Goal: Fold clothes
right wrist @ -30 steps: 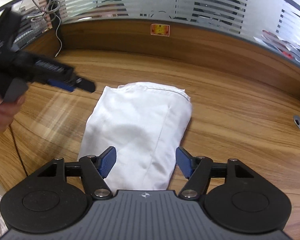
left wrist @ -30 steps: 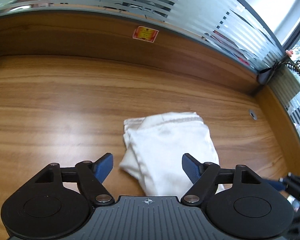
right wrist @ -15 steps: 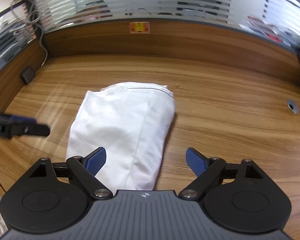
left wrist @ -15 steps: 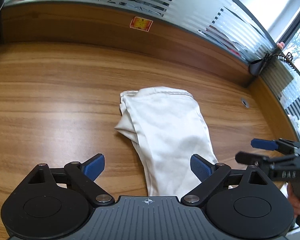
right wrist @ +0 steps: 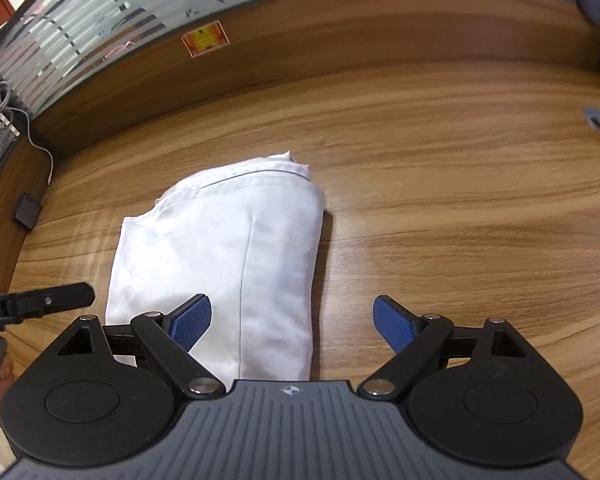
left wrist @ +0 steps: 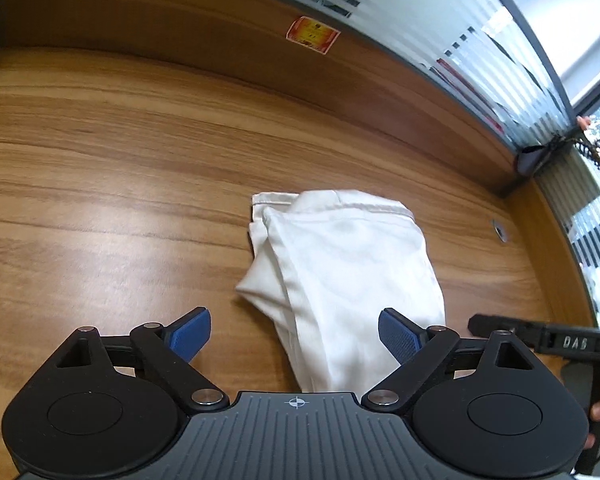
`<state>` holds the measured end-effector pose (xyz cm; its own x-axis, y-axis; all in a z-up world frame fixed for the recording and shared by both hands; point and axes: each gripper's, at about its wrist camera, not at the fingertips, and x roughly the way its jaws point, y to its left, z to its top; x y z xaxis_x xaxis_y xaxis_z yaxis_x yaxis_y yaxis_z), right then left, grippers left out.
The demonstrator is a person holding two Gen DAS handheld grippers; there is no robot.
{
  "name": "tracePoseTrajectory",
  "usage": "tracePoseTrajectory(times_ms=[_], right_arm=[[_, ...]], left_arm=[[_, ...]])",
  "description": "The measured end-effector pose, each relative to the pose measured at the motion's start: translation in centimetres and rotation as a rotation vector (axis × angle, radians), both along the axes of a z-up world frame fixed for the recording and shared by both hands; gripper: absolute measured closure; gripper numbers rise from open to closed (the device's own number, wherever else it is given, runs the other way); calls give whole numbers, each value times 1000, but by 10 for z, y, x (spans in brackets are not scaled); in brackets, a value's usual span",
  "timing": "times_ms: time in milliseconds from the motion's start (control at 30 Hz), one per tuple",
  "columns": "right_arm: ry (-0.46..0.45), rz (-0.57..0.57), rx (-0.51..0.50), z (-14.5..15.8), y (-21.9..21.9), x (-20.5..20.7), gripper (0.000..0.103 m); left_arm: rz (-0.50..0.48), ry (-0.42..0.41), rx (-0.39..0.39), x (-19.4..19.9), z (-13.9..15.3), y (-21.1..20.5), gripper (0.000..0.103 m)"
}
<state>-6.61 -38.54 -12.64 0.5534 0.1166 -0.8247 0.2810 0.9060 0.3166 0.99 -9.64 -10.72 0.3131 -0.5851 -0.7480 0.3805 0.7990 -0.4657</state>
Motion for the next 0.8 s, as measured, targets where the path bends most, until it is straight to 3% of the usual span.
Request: tracePoseTrajectory(times_ms=[200, 433, 600, 800], right_arm=[[28, 6, 104, -22, -6, 23, 11], [48, 38, 144, -36, -10, 54, 11], [45, 43, 187, -42, -16, 73, 11], [39, 42, 219, -48, -13, 82, 22]], left_arm=[[-5, 49, 3, 26, -18, -17, 16], [-21, 109, -12, 41, -35, -30, 16], [-13, 108, -35, 45, -44, -34, 24], [1, 133, -102, 48, -51, -38, 32]])
